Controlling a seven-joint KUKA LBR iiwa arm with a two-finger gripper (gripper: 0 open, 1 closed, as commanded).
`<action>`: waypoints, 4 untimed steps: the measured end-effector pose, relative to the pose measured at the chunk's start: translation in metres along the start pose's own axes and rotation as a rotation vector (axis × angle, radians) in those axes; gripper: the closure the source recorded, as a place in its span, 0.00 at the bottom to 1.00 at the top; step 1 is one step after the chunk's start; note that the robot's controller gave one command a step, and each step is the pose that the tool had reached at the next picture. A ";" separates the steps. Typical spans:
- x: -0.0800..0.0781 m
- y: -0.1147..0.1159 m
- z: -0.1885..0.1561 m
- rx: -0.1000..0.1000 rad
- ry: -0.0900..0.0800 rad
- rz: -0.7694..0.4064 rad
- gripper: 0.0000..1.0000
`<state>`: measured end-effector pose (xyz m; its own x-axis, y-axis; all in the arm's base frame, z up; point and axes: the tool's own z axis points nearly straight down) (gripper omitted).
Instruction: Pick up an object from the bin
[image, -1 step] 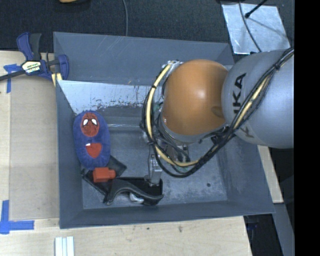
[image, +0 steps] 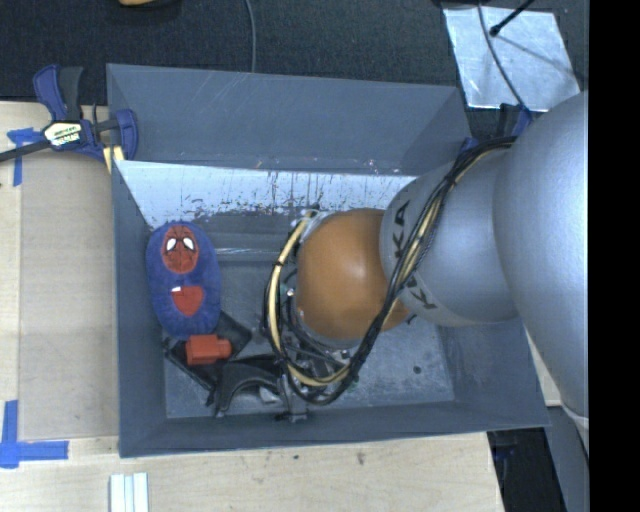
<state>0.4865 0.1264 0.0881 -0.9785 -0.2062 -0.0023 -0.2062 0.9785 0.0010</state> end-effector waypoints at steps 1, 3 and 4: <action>-0.002 0.023 -0.013 0.000 -0.005 -0.055 0.00; -0.005 0.020 0.016 0.003 -0.002 -0.018 0.00; -0.005 0.019 0.015 0.003 -0.001 -0.016 0.00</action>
Offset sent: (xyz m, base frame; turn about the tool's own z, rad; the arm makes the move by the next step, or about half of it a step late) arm -0.0046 0.0219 0.0119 -0.0547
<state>0.4873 0.1461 0.0735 -0.9750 -0.2220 -0.0037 -0.2220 0.9751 -0.0016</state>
